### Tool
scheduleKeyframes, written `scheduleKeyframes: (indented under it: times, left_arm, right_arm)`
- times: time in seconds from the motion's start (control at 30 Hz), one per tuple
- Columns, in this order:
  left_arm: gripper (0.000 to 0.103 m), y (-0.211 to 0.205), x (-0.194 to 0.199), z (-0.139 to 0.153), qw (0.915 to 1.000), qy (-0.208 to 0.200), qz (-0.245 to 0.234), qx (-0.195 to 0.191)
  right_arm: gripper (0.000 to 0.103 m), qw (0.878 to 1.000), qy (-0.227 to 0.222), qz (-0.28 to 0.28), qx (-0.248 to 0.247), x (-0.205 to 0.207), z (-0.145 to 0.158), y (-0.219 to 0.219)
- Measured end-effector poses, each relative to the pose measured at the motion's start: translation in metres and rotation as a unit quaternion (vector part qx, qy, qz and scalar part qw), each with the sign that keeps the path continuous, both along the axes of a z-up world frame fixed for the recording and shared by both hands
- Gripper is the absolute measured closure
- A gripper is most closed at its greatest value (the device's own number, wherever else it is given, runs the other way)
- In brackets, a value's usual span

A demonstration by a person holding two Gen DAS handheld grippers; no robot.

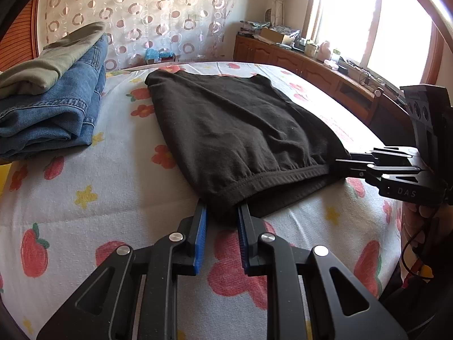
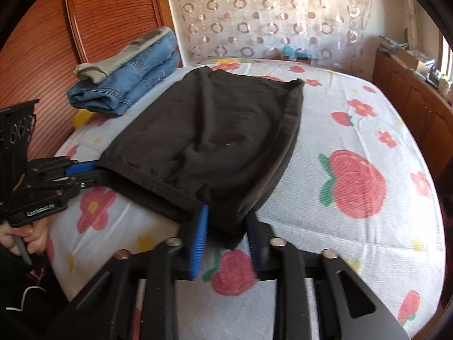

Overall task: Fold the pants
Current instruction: 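Lift the hem edge with both grippers and fold it toward the waistband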

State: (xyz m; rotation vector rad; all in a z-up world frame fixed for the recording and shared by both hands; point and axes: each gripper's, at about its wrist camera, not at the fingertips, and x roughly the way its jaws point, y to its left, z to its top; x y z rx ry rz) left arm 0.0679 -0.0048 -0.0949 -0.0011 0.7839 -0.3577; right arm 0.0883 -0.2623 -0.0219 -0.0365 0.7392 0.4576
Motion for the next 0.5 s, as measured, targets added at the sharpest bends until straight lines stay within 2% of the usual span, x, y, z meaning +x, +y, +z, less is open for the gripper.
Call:
scheduleKeyframes:
  times: [0.07,0.17,0.5]
  left_arm:
    - [0.084,-0.001,-0.004,0.004,1.0,-0.009,-0.001,-0.003]
    - [0.084,-0.004,-0.01,0.01,0.9998,-0.019,-0.005,-0.001]
    - [0.089,-0.004,-0.016,0.03,0.9989,-0.044,-0.004,-0.011]
  right_arm:
    - [0.091,1.0,-0.001,-0.001,0.006,0.001,0.0,-0.003]
    - [0.092,1.0,0.003,-0.004,0.024,0.001,0.001,-0.01]
    - [0.094,0.999,-0.018,0.007,0.037,-0.011,0.013,-0.016]
